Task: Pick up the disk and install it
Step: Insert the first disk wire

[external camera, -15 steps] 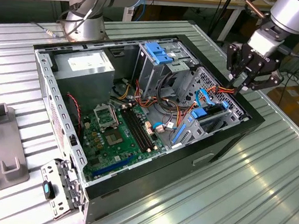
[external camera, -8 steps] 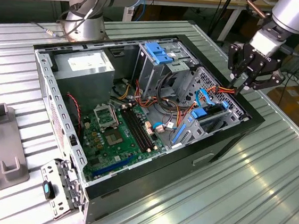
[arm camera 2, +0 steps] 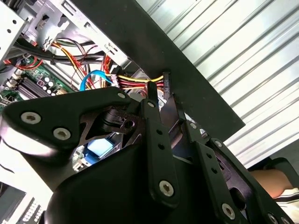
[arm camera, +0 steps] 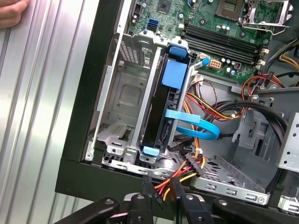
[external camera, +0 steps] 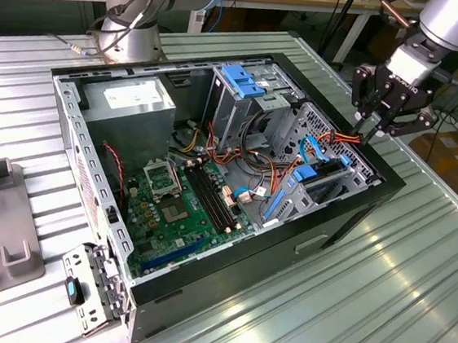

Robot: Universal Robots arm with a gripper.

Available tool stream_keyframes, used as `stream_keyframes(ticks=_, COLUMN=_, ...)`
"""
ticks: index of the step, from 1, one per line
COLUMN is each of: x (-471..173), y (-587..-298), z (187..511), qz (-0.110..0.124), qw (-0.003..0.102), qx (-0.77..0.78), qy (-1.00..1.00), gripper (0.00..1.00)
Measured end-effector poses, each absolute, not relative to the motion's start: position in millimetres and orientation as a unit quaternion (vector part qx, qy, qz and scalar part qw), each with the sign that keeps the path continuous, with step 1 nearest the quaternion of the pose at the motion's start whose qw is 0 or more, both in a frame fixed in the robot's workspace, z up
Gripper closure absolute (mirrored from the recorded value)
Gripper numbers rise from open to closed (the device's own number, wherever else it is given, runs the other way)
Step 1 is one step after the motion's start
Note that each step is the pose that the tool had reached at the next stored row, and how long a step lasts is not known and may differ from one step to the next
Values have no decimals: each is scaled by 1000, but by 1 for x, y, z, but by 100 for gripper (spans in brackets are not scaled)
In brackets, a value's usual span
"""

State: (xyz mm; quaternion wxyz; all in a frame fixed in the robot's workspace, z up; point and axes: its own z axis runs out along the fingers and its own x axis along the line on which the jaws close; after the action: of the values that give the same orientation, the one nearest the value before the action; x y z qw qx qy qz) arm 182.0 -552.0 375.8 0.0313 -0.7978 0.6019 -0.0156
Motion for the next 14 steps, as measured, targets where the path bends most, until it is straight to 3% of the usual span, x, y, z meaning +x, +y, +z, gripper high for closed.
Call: stream_keyframes(ticks=14, x=194, y=-552, z=373, qz=-12, qw=33, qx=-855, qy=518, gripper=70)
